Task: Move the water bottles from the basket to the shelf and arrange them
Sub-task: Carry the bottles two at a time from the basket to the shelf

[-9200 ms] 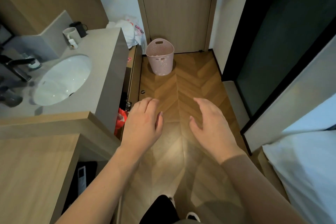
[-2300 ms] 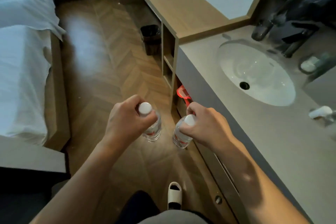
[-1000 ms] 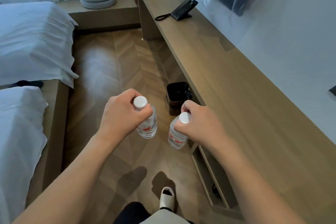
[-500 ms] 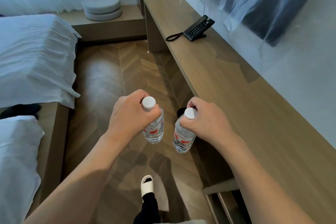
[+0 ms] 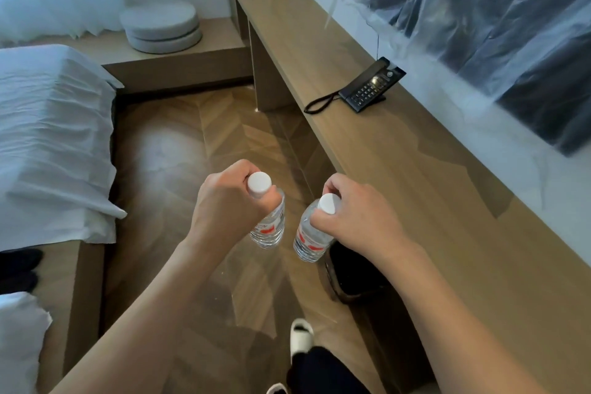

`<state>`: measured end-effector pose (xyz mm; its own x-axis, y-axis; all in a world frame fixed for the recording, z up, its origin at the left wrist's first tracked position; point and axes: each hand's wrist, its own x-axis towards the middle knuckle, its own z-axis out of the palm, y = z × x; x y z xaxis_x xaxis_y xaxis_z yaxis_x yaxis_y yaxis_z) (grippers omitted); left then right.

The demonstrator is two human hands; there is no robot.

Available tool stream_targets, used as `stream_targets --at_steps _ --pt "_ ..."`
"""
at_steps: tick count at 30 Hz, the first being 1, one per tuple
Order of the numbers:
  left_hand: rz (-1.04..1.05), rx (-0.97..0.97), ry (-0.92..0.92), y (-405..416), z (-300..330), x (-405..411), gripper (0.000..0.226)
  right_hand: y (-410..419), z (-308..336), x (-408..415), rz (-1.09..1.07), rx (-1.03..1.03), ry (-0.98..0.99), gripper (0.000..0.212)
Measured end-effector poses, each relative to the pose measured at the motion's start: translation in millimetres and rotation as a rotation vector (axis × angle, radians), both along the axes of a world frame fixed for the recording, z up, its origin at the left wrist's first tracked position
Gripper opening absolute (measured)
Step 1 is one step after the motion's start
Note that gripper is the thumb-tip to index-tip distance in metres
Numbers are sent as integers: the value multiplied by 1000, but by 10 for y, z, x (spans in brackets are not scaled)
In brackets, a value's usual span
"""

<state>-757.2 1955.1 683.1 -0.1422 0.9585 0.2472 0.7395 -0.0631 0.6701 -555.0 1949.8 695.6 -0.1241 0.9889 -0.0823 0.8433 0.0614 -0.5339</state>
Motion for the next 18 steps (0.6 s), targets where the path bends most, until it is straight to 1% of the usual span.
stream_targets --at_steps 4,8,12,18 --pt "29 -50 4 726 -47 -218 16 824 -117 -232 20 -4 -5 26" --pt "49 -60 -6 1423 -35 -417 17 1613 -157 -436 65 -39 13 27" --pt "64 -39 2 2081 17 -643 18 2329 -136 -669 99 -46 7 31" --pt "108 -33 -34 3042 6 -1118 17 3354 -103 -1057 93 -15 -33 30"
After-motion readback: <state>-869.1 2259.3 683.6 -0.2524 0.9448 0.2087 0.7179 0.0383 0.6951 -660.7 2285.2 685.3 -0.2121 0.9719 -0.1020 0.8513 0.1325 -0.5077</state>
